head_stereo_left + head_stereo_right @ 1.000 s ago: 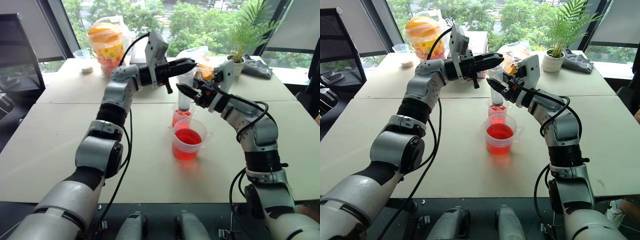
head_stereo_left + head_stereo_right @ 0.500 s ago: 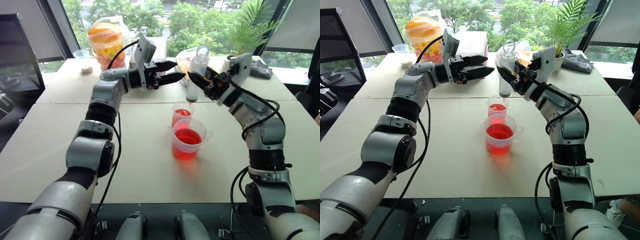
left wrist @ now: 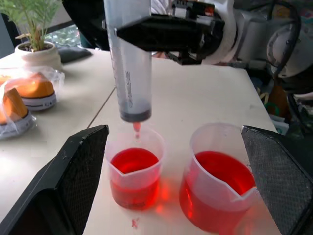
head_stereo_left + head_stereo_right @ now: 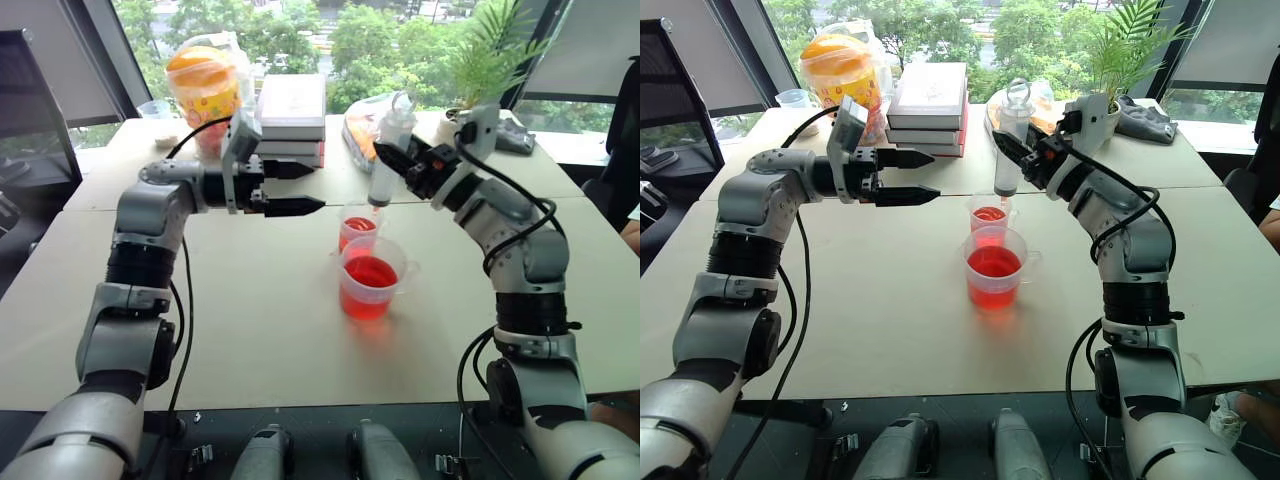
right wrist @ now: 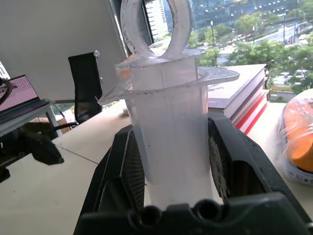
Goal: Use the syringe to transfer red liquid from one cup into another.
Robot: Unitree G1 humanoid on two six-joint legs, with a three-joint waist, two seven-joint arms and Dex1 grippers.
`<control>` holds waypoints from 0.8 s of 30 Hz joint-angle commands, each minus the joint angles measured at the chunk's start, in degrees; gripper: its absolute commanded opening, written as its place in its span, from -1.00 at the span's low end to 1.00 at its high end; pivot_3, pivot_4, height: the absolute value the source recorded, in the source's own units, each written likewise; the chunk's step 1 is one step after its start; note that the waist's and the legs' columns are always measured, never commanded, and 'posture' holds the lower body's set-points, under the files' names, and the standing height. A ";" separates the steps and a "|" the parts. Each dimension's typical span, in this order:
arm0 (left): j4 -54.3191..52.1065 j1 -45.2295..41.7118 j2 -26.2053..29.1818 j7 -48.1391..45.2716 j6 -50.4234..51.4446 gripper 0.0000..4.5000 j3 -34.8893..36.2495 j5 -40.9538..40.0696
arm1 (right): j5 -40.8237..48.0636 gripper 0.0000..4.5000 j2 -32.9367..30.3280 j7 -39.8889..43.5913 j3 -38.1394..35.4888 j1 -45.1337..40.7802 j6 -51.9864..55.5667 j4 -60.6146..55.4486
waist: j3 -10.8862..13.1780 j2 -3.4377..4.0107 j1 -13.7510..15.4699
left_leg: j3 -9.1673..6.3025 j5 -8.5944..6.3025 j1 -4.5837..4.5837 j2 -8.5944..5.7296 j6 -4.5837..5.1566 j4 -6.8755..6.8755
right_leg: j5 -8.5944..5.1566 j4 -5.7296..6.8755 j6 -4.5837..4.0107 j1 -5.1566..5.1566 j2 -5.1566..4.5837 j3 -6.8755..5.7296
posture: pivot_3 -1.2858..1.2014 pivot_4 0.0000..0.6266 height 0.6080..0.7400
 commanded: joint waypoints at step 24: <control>-12.74 8.42 -1.47 2.34 -3.11 0.98 -3.09 -2.41 | -3.25 -0.36 -27.36 0.18 17.86 -5.82 42.81 27.19 | 0.00 0.01 1.37 | 0.14 -0.06 -0.18 0.00 0.12 0.00 | -0.01 -0.24 -0.04 -0.05 -0.04 -0.01 | 0.03 -0.52 1.00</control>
